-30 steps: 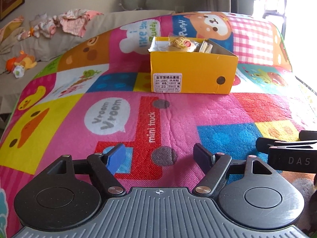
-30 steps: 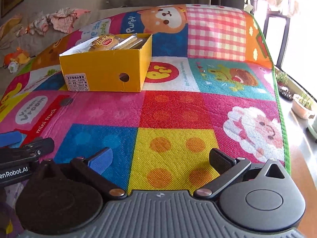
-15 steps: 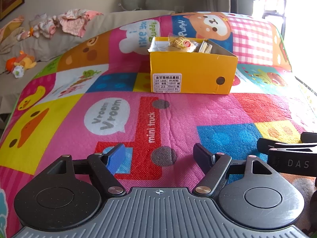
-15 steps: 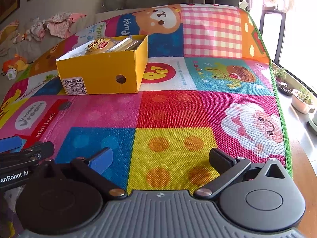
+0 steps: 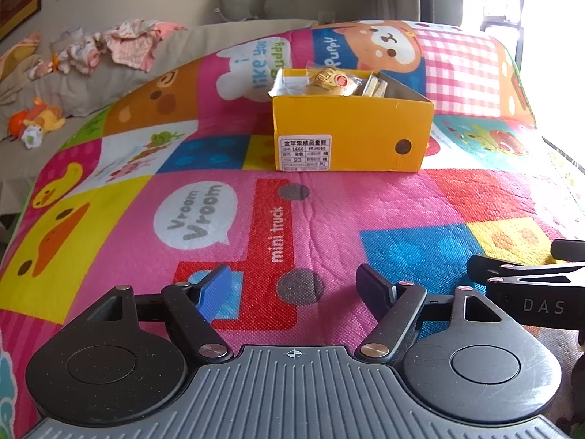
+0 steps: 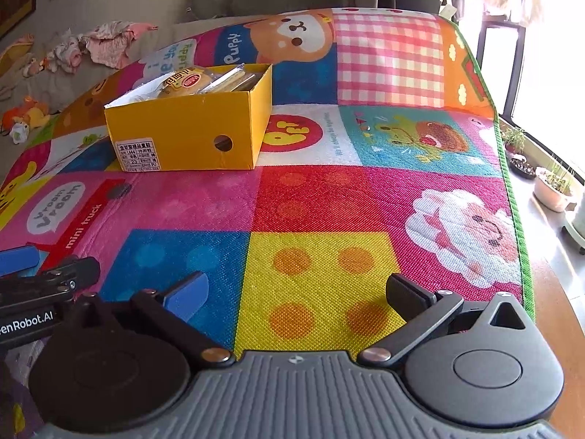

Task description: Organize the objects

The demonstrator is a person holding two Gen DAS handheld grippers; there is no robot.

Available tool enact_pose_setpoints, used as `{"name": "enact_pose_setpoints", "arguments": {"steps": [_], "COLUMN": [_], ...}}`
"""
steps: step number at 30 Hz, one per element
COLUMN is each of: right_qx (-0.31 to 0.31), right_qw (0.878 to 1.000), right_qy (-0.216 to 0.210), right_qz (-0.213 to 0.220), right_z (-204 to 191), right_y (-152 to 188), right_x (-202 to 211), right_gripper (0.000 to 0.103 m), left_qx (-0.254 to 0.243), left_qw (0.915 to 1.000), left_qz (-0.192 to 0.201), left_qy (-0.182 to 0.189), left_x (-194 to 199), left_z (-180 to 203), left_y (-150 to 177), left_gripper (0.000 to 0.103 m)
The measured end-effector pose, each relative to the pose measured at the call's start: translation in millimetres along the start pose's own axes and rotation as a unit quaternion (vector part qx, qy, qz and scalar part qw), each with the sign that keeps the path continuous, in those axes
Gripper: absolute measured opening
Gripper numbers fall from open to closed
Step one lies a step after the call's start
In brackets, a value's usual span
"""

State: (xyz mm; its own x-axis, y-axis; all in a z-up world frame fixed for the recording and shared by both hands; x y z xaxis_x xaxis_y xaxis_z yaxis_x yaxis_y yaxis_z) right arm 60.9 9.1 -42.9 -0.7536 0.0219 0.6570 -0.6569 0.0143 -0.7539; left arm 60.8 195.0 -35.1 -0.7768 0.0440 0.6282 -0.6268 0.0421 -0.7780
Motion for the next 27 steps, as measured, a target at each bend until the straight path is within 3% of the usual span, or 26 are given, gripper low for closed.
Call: {"name": "enact_pose_setpoints", "arguments": {"steps": [27], "right_qx": [0.004], "right_qw": [1.000], "right_qy": [-0.010], "right_qz": [0.000], "right_z": [-2.8], "right_y": [-0.4], "right_x": [-1.7], "right_gripper": [0.103], "left_qx": [0.007], "left_qw": [1.0000], "left_qz": [-0.001], "left_qy": [0.003], "left_x": [-1.2], "left_z": [-2.8], "left_y": [0.3], "left_gripper": [0.081]}}
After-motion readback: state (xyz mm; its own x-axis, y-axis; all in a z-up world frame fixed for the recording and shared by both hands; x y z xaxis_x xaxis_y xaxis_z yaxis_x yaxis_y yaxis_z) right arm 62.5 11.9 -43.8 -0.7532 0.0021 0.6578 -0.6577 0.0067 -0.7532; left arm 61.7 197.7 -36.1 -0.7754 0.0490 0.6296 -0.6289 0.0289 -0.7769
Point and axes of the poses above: each gripper's, at about its wrist camera, not at the fingertips, and x roughly against the way its jaws point, z to its right, y to its underside, the point moved 7 cm from there along -x, roughly the way its jaws point, and after that the axes turned 2 degrees about -z, right-handed, at the moved point
